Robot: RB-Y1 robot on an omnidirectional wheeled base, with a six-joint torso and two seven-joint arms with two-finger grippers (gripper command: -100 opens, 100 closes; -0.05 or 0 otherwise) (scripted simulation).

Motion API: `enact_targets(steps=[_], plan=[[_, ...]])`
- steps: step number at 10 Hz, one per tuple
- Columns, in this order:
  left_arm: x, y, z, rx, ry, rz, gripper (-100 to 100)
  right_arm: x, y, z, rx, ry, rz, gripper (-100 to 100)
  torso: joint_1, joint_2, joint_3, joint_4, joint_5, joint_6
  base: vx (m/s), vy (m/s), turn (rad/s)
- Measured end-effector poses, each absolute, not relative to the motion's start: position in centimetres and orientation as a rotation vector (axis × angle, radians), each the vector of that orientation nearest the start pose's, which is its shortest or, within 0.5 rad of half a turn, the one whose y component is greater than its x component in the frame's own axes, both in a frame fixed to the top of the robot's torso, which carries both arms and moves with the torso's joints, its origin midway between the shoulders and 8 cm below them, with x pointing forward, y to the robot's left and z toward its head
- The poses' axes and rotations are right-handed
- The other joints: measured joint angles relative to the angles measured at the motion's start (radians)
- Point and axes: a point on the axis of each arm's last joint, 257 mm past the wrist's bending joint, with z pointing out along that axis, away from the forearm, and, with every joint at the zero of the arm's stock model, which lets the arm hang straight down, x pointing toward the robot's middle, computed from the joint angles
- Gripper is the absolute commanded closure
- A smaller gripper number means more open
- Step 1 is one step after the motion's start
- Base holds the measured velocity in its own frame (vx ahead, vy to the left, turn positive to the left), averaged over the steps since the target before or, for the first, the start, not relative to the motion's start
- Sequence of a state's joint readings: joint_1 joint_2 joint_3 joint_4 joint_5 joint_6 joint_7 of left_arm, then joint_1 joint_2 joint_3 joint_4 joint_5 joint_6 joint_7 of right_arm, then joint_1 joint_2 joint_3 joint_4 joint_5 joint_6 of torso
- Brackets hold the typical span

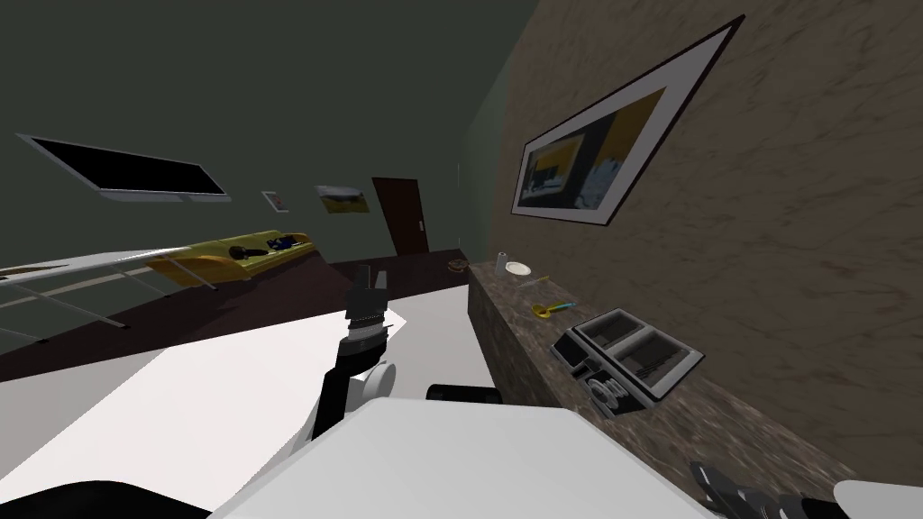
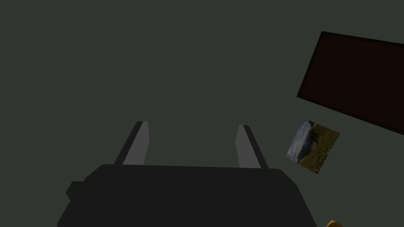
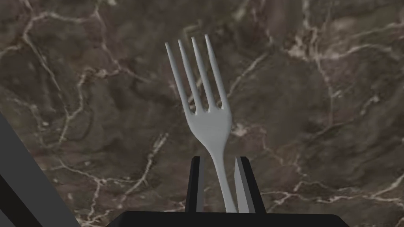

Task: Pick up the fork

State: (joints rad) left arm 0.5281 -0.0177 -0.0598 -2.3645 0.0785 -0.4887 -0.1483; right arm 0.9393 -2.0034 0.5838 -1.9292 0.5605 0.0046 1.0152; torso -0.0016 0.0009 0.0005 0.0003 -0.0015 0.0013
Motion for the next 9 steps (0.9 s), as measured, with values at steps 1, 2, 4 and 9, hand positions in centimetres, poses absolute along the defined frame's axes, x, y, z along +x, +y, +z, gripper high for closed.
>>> enact_targets(steps=[1,2,4,9], plan=[[32.8,27.2,5.0,-0.637,0.554,-1.273,0,3.5,-53.7,-35.3,-2.324,2.133,-0.073,100,0.0,0.0,0.0,0.0,0.0,0.0,-0.041,-0.033,0.242],[32.8,27.2,5.0,-0.637,0.554,-1.274,0,3.5,-54.3,-35.4,-2.311,2.153,-0.07,100,-0.003,0.001,0.001,0.0,0.0,-0.002,-0.052,-0.052,0.158],[32.8,27.2,5.0,-0.637,0.554,-1.274,0,4.2,-54.9,-35.1,-2.291,2.174,-0.074,100,-0.002,0.004,0.002,0.001,-0.001,0.0,-0.098,0.0,0.127],[32.8,27.2,5.0,-0.637,0.554,-1.274,0,5.7,-57.1,-34.2,-2.218,2.252,-0.07,100,0.003,0.009,0.005,0.002,0.001,0.0,-0.118,0.042,0.141]])
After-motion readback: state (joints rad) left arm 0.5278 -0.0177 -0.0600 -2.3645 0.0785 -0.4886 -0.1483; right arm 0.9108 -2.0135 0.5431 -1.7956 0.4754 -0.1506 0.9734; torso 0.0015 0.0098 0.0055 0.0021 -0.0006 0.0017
